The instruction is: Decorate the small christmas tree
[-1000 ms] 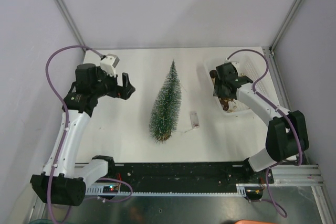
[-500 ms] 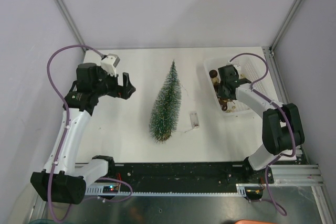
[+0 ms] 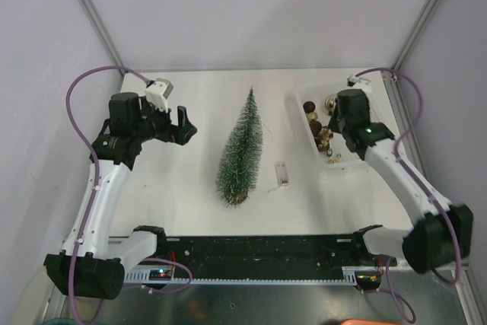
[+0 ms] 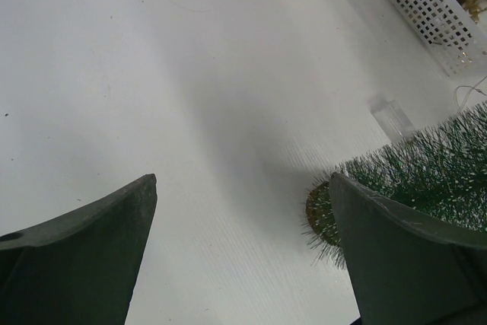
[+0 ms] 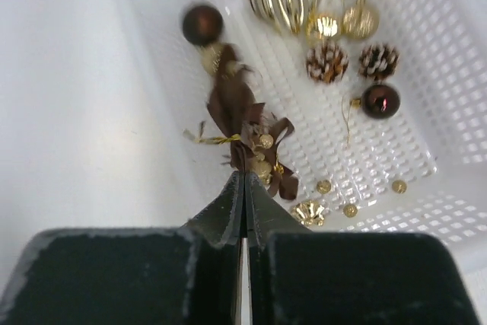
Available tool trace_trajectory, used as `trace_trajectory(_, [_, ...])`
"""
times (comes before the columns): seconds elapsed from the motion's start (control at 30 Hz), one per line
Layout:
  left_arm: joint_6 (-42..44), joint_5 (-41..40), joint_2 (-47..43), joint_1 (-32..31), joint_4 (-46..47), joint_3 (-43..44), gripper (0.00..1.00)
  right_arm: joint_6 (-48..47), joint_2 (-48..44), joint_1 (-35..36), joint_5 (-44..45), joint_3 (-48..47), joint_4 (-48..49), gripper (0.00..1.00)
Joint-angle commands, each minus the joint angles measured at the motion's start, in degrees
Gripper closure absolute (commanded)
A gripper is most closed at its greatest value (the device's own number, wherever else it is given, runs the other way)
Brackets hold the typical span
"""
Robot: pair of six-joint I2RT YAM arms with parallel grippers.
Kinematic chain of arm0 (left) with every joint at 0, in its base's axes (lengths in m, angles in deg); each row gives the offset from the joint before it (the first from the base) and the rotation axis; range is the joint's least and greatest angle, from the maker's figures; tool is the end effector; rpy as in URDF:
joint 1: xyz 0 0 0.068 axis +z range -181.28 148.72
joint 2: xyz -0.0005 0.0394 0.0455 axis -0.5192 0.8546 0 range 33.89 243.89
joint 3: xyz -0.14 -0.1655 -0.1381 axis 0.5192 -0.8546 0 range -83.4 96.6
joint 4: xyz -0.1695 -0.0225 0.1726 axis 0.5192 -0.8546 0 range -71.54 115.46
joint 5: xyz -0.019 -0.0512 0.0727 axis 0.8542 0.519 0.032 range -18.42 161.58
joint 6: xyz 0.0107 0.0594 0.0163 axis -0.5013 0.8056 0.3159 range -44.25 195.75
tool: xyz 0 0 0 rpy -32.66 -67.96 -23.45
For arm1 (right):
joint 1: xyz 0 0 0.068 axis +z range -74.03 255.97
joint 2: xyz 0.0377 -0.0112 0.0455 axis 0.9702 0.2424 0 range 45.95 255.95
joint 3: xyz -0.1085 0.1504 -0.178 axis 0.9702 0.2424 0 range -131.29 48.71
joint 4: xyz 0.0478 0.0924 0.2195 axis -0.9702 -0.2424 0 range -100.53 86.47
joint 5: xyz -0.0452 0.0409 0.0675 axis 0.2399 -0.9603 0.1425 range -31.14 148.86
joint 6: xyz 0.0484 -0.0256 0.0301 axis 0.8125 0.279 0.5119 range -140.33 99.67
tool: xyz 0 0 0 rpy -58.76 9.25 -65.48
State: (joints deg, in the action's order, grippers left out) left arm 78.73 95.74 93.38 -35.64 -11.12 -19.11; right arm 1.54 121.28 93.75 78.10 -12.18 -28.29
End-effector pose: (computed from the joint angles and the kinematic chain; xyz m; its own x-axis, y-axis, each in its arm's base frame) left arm 0.2114 -0.0356 0.3436 -0.5027 0.0860 -0.8601 0.4430 0.8801 -0.1709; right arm 0.2738 0.0712 0.2799 -0.5752 0.1849 -0.7968 0.1824 0.9786 0.0954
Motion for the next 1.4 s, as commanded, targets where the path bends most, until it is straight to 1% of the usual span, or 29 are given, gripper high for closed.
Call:
trace_trajectory(0.0, [-0.1,2.2,-2.4,0.5,0.9,-0.4,0.00,-2.3,-11.4,1.6,0.4,-4.5,-3.5,1.00])
trace_trajectory(0.17, [-0.6,3.9,-3.5,0.4,0.9,-0.3,0.00,-4.3,-21.6,7.1,-3.9,-9.2,-7.5,1.00])
trace_trajectory(0.33, [-1.1,4.7,-3.7,0.5,0.8,-0.2,0.00,-5.1,-30.4,11.8,-9.6,-11.9,-6.7,1.00])
trace_trajectory(0.5, [-1.5,5.5,-4.1,0.5,0.9,-0.1,0.00,-4.6,-34.9,12.6,-23.5,-14.4,-2.7,1.00])
trace_trajectory(0.7, [-1.7,5.7,-4.9,0.5,0.8,-0.1,0.00,-1.6,-34.2,12.7,-39.5,-18.8,1.8,1.00])
trace_trajectory(0.8, [-2.0,6.2,-5.3,0.4,0.9,-0.1,0.00,0.3,-33.5,12.7,-45.6,-20.4,4.8,1.00])
trace_trajectory(0.93, [-2.4,7.5,-5.6,0.4,0.8,0.1,0.00,2.9,-32.0,12.7,-51.6,-22.3,9.0,1.00])
trace_trajectory(1.03, [-2.5,9.7,-6.1,0.5,0.9,0.2,0.00,4.5,-30.6,12.7,-54.7,-22.7,12.0,1.00])
trace_trajectory(1.2, [-1.8,17.0,-7.7,0.4,1.3,0.2,0.00,6.1,-28.5,13.6,-58.0,-22.3,16.3,1.00])
trace_trajectory(1.27, [-2.1,16.9,-7.3,0.4,1.4,0.6,0.00,5.3,-27.2,15.4,-57.7,-22.4,17.1,1.00])
trace_trajectory(1.37, [-2.3,16.1,-6.7,0.5,1.4,1.1,0.00,0.7,-24.4,21.4,-54.6,-23.7,15.0,1.00])
